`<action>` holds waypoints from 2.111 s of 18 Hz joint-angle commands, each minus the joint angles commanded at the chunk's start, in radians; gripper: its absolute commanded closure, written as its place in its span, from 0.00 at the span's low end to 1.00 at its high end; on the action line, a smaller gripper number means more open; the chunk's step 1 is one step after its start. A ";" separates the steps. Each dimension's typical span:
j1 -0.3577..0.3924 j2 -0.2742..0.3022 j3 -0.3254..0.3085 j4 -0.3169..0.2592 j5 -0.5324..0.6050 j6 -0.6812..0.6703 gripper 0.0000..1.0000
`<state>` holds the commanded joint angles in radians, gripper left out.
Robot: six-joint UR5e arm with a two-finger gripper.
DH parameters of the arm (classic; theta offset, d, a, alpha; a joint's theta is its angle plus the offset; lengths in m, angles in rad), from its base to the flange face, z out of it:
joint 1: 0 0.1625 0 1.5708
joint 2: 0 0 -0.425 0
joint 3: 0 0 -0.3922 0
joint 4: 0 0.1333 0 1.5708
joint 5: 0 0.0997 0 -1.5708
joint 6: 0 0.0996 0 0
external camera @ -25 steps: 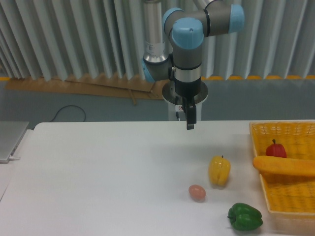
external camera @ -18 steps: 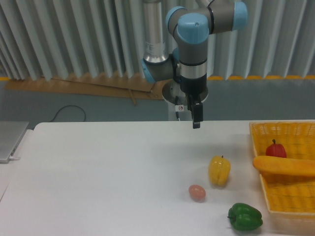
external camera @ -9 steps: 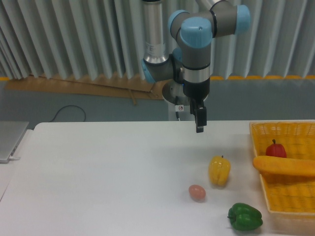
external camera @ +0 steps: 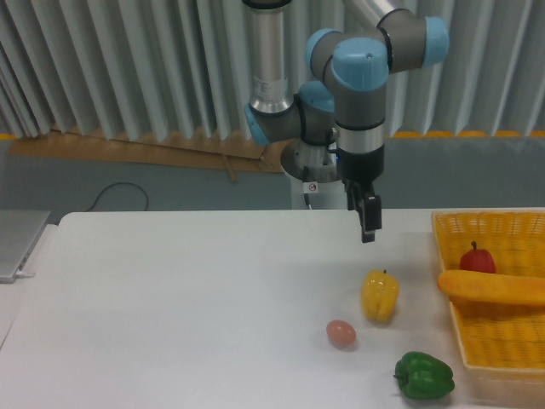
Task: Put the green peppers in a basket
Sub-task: 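Move the open gripper over toward the green bell pepper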
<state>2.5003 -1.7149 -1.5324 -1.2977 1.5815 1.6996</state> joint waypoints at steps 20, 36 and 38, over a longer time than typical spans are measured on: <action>0.017 -0.051 0.012 0.000 0.068 0.054 0.00; 0.014 -0.215 0.097 0.084 0.068 0.034 0.00; 0.012 -0.227 0.089 0.098 0.068 0.034 0.00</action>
<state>2.5127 -1.9420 -1.4434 -1.1996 1.6490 1.7334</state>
